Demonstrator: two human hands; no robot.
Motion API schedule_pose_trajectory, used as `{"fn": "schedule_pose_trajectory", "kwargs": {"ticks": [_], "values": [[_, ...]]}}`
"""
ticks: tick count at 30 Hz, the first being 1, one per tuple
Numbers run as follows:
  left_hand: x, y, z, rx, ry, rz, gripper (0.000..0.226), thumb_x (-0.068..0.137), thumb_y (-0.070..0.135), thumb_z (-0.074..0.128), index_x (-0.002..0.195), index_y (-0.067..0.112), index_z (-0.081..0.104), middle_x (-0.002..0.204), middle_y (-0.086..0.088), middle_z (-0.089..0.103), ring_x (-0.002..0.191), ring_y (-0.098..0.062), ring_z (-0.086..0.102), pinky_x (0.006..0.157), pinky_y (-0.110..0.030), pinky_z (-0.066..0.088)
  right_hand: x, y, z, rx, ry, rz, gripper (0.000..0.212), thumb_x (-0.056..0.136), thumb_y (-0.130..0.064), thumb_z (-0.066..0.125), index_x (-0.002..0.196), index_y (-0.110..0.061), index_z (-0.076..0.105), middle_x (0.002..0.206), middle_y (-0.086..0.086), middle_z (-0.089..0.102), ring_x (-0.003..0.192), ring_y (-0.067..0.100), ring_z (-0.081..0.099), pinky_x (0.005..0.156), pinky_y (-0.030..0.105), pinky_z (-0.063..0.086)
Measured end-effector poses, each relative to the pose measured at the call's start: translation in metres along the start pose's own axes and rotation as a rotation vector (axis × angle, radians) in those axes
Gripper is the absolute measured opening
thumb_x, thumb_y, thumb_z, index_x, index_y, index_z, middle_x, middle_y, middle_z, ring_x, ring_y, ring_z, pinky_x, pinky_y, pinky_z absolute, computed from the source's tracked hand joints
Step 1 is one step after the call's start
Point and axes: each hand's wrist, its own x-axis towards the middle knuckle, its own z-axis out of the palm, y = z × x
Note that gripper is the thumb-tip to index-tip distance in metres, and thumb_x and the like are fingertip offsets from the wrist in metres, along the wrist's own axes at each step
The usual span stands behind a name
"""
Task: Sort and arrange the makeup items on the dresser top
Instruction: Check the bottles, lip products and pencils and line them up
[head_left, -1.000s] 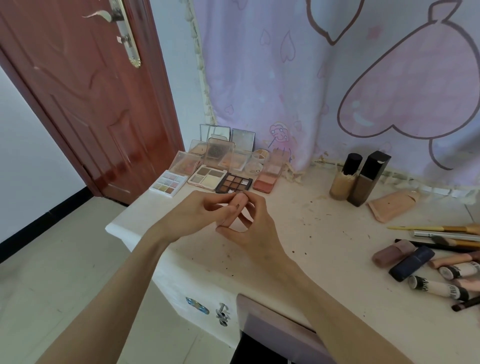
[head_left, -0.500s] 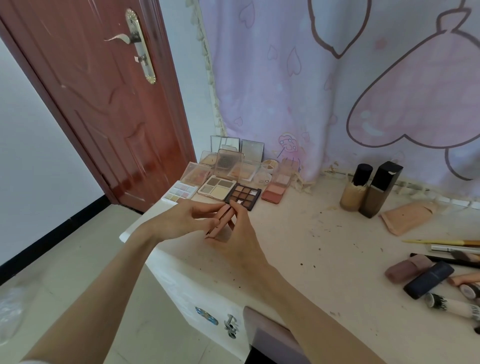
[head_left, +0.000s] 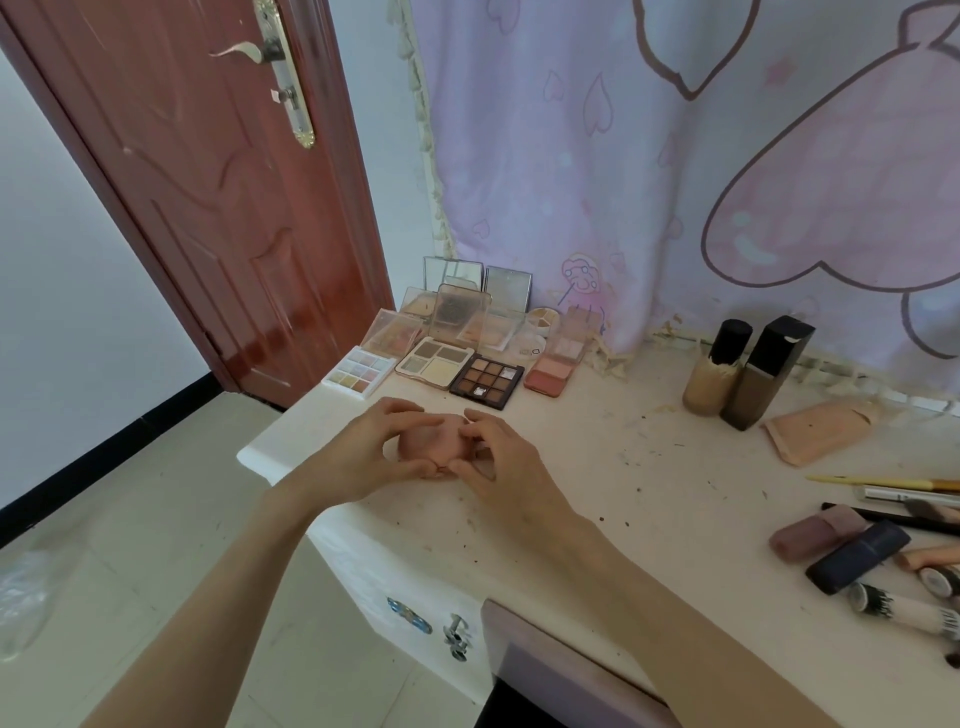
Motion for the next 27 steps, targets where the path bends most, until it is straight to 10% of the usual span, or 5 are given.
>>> {"fn": "schedule_pose_trajectory", "kwargs": {"ticks": [8, 16, 27], "values": [[-0.006, -0.009, 0.01, -0.283, 0.215, -0.141, 0.08, 0.078, 0.008, 0.071, 0.142, 0.021, 0.024, 0.127, -0.003, 0.044, 0.119, -0.016, 0.05, 0.095, -0.02, 0.04, 0.028, 0.002, -0.002, -0.249, -0.066, -0.132, 0.041, 0.089, -0.033, 0.059, 0.124, -0.012, 0.053, 0.129, 0.004, 0.05, 0.119, 0.017, 0.039, 0.093, 0.015, 0.025], [-0.002, -0.003, 0.041, -0.14, 0.532, -0.33, 0.115, 0.062, 0.048, 0.079, 0.146, 0.014, 0.009, 0.114, -0.006, 0.047, 0.112, -0.023, 0.044, 0.097, -0.036, 0.037, 0.059, -0.014, -0.006, -0.067, 0.096, -0.027, 0.026, 0.091, -0.034, 0.056, 0.102, -0.013, 0.067, 0.094, 0.0, 0.066, 0.087, 0.014, 0.058, 0.079, 0.023, 0.043], [0.006, -0.026, 0.031, -0.061, 0.649, -0.368, 0.094, 0.067, 0.055, 0.073, 0.14, 0.018, 0.026, 0.127, -0.004, 0.046, 0.119, -0.023, 0.042, 0.103, -0.039, 0.03, 0.096, -0.027, -0.006, -0.001, 0.102, 0.148, 0.048, 0.093, -0.03, 0.053, 0.048, -0.015, 0.044, 0.048, 0.001, 0.04, 0.049, 0.009, 0.034, 0.055, 0.027, 0.028]]}}
